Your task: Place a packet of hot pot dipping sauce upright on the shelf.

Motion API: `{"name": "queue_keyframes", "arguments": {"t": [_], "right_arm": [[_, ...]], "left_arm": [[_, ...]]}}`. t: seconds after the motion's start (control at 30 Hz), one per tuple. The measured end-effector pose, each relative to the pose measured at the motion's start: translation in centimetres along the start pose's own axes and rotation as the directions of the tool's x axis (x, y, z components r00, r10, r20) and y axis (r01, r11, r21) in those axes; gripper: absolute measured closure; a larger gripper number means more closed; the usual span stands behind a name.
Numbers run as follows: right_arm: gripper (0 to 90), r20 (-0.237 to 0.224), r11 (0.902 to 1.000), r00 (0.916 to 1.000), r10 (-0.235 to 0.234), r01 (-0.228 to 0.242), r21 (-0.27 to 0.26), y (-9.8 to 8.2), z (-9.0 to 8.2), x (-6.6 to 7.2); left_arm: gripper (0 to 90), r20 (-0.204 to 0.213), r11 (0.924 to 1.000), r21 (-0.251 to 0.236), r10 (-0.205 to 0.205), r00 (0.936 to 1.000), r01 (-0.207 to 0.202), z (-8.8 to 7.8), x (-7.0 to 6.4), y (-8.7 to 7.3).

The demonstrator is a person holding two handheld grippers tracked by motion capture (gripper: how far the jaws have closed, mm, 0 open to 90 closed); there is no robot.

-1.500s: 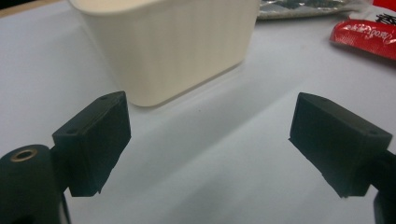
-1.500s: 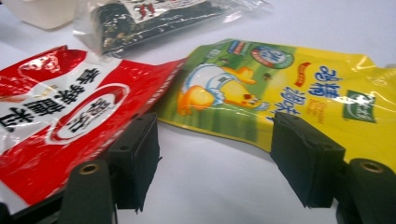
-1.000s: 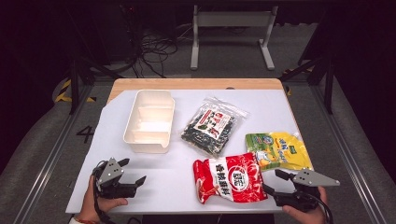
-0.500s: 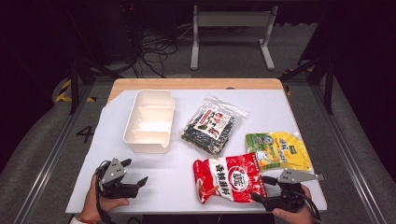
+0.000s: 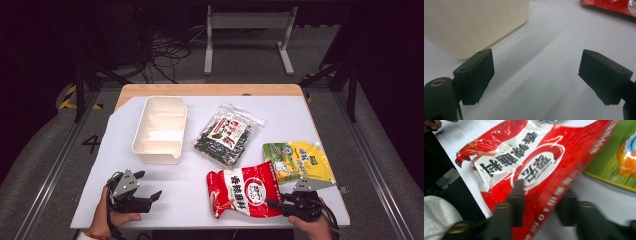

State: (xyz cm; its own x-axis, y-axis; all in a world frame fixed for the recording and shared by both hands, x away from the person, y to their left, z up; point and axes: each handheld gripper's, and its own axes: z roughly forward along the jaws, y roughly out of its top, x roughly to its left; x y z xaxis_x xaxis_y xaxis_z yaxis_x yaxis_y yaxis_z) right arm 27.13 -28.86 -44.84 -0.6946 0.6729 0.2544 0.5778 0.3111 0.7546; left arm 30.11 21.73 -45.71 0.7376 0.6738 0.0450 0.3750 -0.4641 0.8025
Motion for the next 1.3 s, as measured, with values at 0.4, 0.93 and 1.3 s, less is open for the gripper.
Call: {"name": "queue_keyframes", "arguments": {"t": [0.4, 0.93, 1.3], "right_arm": [[90.0, -0.003, 0.9810, 0.9826, -0.186, 0.185, -0.057, 2.6, -0.9, 1.8], [90.0, 0.013, 0.8999, 0.9029, -0.430, 0.429, -0.076, 6.5, -2.6, 5.7], [90.0, 0.054, 0.9097, 0.9173, -0.395, 0.398, -0.118, 6.4, -4.5, 4.4]], "left_arm": [[13.9, 0.080, 0.9990, -0.038, 0.026, 0.9965, -0.023, 0.8, -0.7, 2.4], [13.9, 0.204, 0.9938, -0.028, 0.111, 0.9727, -0.107, 3.4, -3.5, 5.4], [14.0, 0.248, 0.9909, -0.038, 0.135, 0.9595, -0.129, 4.6, -4.7, 6.8]]}}
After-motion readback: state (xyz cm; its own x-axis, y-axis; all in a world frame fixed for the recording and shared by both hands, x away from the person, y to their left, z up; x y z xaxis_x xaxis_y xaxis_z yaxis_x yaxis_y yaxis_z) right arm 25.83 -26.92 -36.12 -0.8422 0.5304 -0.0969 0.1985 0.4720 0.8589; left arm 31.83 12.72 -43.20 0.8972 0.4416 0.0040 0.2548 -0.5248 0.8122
